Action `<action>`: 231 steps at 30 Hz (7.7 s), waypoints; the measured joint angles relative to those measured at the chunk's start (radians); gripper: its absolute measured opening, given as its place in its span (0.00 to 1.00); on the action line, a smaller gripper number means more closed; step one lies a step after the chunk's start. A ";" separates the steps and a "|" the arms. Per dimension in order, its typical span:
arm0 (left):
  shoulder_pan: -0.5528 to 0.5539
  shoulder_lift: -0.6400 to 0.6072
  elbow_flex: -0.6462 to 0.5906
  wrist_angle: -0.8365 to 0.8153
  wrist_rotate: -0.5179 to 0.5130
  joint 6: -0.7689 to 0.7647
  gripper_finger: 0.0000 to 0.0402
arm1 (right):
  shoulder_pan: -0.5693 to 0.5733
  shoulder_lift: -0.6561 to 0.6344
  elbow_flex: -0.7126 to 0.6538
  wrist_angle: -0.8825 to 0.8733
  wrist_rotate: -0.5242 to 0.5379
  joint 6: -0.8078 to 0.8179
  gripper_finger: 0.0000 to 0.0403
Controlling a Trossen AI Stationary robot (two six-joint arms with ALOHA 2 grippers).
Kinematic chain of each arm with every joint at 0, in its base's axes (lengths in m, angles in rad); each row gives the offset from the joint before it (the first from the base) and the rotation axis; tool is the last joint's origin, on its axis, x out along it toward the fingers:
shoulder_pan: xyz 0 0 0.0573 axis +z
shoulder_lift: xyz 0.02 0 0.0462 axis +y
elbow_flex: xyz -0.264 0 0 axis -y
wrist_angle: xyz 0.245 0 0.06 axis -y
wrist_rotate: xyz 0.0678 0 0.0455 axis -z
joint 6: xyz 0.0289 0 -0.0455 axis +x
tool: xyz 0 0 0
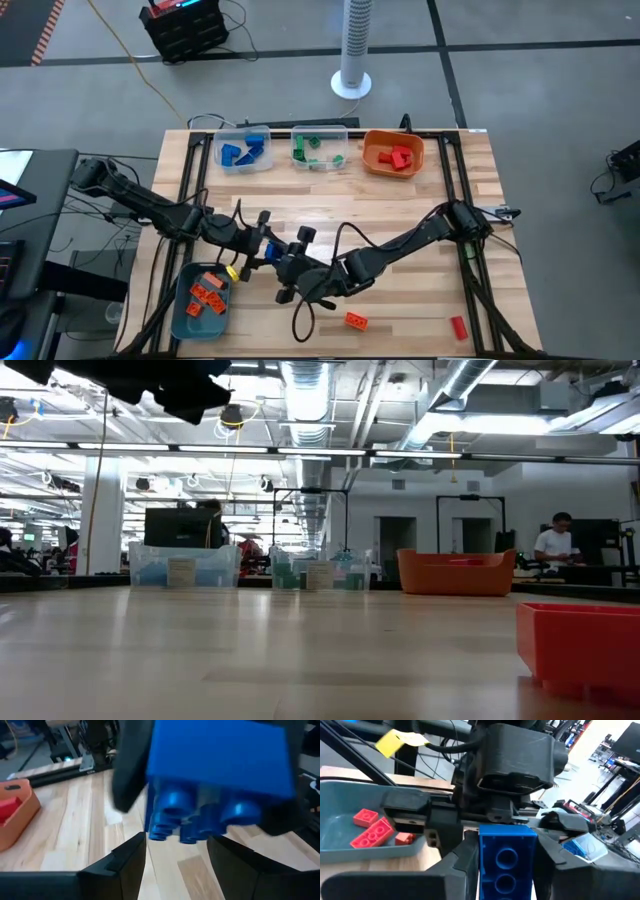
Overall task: Sort blocks
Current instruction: Put the blue game piece into the left transparent bin, then put the orange game piece into the blue bin
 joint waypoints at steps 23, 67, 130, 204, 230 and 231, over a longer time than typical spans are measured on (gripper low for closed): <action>-0.003 0.000 0.000 0.160 0.066 0.135 0.40 | 0.000 0.000 0.000 0.065 -0.002 0.003 0.34; 1.168 0.203 0.211 -0.524 0.047 0.003 0.35 | 0.198 0.014 0.000 -0.779 0.007 0.970 0.63; 0.570 -0.013 0.478 -0.980 0.006 0.026 0.61 | 0.327 0.145 -0.108 -0.870 -0.469 1.241 0.63; 0.003 -0.097 -0.106 0.344 0.093 -0.009 0.61 | -0.004 -0.110 -0.307 0.670 -0.132 -0.176 0.32; 0.003 -0.063 -0.107 0.489 0.029 -0.045 0.33 | -0.034 -0.122 -0.304 0.548 -0.126 -0.045 0.49; 0.003 -0.072 -0.107 0.477 0.020 -0.045 0.33 | -0.034 -0.125 -0.304 0.540 -0.123 -0.045 0.52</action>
